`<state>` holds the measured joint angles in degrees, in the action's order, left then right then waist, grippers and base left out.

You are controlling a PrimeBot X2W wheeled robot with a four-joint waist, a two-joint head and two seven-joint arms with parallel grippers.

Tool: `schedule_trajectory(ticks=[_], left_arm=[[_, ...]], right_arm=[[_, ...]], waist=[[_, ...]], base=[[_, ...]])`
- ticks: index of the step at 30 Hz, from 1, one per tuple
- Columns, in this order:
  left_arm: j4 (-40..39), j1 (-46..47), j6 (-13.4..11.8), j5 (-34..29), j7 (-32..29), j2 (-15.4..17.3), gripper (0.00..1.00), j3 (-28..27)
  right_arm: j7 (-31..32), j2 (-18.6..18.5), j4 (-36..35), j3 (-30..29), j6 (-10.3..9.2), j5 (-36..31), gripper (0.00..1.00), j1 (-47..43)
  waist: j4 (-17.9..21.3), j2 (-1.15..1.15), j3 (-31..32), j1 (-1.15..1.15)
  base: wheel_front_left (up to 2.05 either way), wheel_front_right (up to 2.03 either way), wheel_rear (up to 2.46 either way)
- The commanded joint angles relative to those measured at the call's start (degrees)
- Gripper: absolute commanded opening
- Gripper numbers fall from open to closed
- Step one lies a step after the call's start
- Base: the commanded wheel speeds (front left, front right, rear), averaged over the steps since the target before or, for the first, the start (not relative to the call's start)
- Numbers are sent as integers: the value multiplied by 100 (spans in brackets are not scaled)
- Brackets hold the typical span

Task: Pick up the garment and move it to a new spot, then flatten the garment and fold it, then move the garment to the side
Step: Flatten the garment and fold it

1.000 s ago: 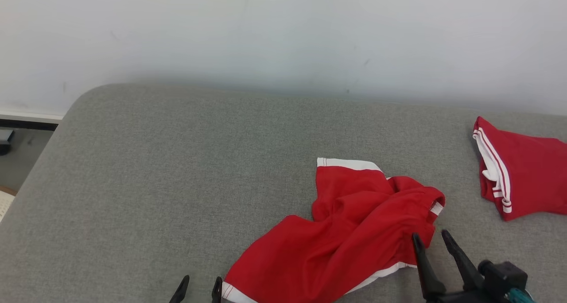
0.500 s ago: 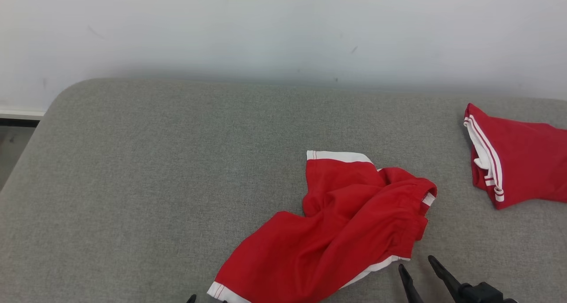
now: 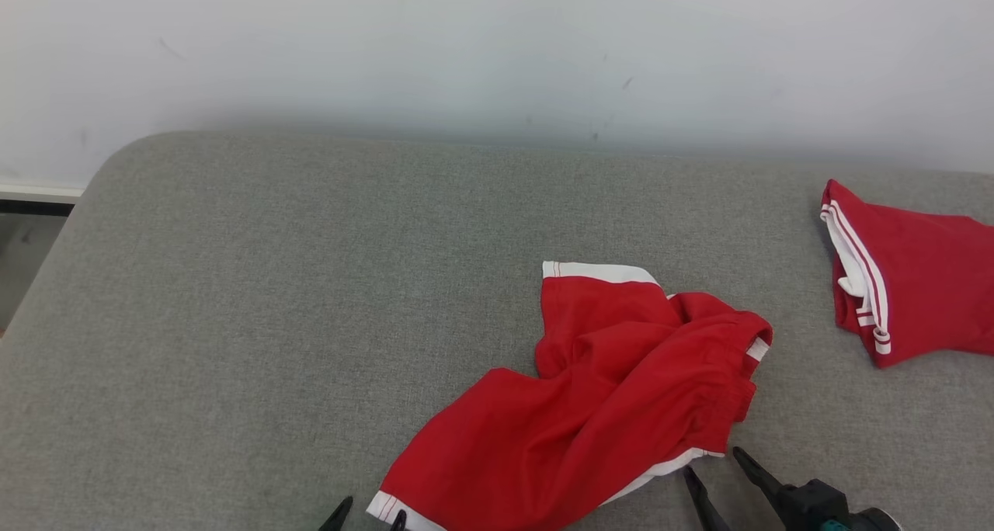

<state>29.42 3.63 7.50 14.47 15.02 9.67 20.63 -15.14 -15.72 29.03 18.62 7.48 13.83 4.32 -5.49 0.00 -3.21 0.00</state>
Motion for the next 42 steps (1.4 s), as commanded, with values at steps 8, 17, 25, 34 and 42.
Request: schedule_trajectory(ticks=[8, 17, 25, 34, 42], left_arm=[[357, 367, -8, 215, 5, -11, 100, 277], [1028, 762, -7, 847, 4, -63, 0, 734], [509, 288, -8, 872, 6, 133, 0, 523], [-594, -448, -10, 549, 5, 258, 0, -160], [-1290, -231, -9, 536, 6, 406, 0, -144]], right_arm=[[-9, -7, 258, 170, 4, 37, 100, 275], [-9, 151, 653, 328, 4, 43, 0, 712], [-8, -64, 51, 225, 4, 354, 0, -75], [-9, -833, -1383, 316, 4, 1127, 0, -1141], [-9, -1288, -2281, 642, 4, 2140, 0, -921]], waist=[[36, 0, -64, 0], [63, 0, -155, 0], [-21, 0, 86, 0], [133, 0, 105, 0], [253, 0, -17, 0]], base=[[0, 0, 0], [0, 0, 0], [0, 0, 0], [0, 0, 0], [0, 0, 0]])
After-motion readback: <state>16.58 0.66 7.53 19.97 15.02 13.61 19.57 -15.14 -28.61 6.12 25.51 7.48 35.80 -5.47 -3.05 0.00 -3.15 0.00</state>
